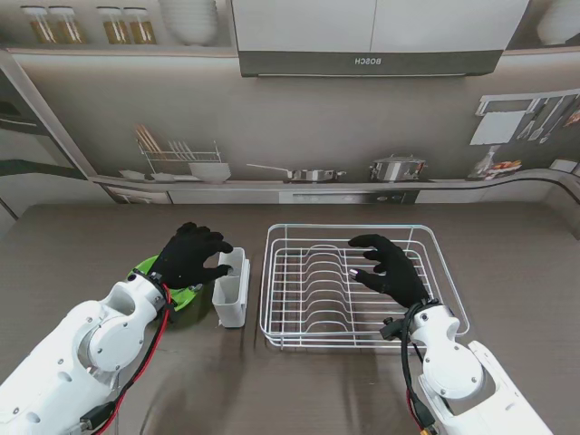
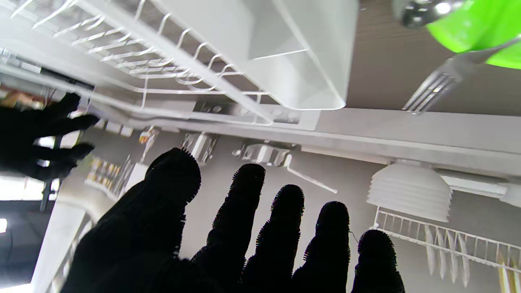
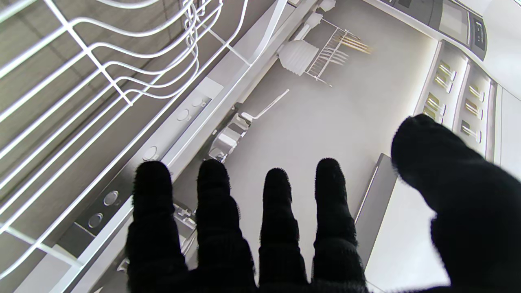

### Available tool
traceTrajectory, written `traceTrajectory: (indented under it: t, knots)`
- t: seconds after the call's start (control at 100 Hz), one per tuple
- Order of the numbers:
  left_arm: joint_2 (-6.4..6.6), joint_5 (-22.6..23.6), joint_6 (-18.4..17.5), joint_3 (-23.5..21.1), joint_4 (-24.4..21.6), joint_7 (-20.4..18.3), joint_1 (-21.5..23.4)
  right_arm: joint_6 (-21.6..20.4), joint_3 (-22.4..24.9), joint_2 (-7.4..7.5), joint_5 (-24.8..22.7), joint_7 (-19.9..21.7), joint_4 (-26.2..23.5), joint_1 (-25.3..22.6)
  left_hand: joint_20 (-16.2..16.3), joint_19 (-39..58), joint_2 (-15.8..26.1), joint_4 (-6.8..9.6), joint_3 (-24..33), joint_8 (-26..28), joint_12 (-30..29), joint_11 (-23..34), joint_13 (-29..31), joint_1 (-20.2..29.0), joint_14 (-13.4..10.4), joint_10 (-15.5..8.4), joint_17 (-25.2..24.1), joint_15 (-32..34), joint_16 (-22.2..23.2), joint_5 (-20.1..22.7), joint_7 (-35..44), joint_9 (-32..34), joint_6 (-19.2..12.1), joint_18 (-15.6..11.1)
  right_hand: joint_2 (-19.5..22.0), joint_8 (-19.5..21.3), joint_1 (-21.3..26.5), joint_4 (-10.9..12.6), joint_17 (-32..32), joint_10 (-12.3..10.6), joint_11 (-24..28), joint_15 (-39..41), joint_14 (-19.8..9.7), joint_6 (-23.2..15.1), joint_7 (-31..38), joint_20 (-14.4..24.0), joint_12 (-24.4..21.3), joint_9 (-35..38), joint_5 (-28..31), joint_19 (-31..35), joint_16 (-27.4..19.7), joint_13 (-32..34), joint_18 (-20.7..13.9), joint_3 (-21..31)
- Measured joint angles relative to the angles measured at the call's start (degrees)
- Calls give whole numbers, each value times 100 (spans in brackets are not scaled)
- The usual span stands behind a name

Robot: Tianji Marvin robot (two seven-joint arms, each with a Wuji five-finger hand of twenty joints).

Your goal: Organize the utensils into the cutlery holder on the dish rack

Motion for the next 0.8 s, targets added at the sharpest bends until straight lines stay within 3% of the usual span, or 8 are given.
traceTrajectory:
  t: [0.13, 0.29, 0.42, 0.8]
  knots:
    - [87, 597, 9, 240, 322, -30, -358, -6, -10, -2, 15, 2, 28, 17, 3, 0, -184, 0, 324, 96, 42, 2, 0, -123, -14, -80, 1, 17, 11, 147, 110, 0, -51, -62, 9, 0, -1, 0, 0, 0, 0, 13, 0, 0, 0, 2, 0, 1, 0, -1, 1, 0, 0, 0]
    - [146, 475, -11, 615, 820, -109, -837, 2, -14, -6, 52, 0, 48, 33, 4, 1, -280, 0, 475, 135, 48, 2, 0, -126, -28, -57, 1, 18, 11, 237, 173, 0, -100, -117, 68, 0, -9, 0, 0, 0, -1, 47, 0, 0, 0, 3, 0, 1, 0, -5, 2, 0, 0, 0]
    - [163, 687, -14, 848, 1099, -84, -1103, 10, -13, -9, 70, 0, 54, 39, 4, 1, -396, 0, 614, 188, 54, 2, -3, -224, -78, -57, 1, 19, 12, 365, 234, 0, -111, -137, 68, 0, -11, 0, 0, 0, -1, 48, 0, 0, 0, 5, 0, 1, 0, -17, 3, 0, 0, -1]
    - [188, 695, -17, 1210, 1375, -194, -1397, 32, -19, -15, 143, 9, 71, 54, 4, 1, -497, 0, 780, 377, 39, -24, -13, -329, -92, -57, -66, 19, 12, 721, 522, -23, -230, -212, 96, 0, -22, 0, 0, 0, -4, 61, 0, 0, 0, 17, 0, 1, 0, -24, 4, 90, 0, -2]
